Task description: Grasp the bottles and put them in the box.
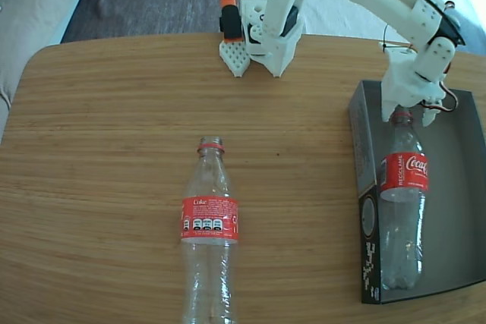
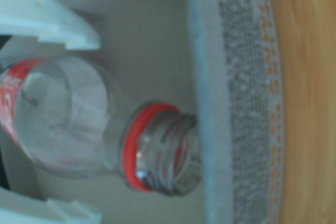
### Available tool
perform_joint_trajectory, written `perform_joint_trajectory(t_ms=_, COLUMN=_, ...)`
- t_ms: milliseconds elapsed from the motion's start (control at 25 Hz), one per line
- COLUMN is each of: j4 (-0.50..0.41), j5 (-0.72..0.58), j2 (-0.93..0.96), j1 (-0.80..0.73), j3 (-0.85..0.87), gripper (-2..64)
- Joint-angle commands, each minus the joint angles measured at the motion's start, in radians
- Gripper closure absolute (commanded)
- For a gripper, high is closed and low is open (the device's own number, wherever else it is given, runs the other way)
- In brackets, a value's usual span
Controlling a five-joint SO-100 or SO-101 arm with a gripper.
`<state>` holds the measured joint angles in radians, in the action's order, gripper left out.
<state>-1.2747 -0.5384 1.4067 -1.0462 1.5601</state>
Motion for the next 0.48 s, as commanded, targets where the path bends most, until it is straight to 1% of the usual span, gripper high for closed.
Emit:
perform_joint_trajectory(t_ms=0, j4=-0.006, j5=-0.002, j2=0.028, j1=0.021, j3=-0.038, gripper=23.8)
perform_joint_trajectory(t_ms=80, j4=-0.017, j5=-0.002, j2=0.028, j1=0.054, j3=-0.091, gripper=23.8)
perform_joint_trajectory(t_ms=280, j4=-0.124, j5=-0.003, j2=0.028, j1=0.158, j3=-0.284, gripper=23.8)
perform_joint_trajectory(t_ms=440, j4=-0.210, j5=-0.008, j2=0.028, j1=0.255, j3=-0.357, gripper=23.8)
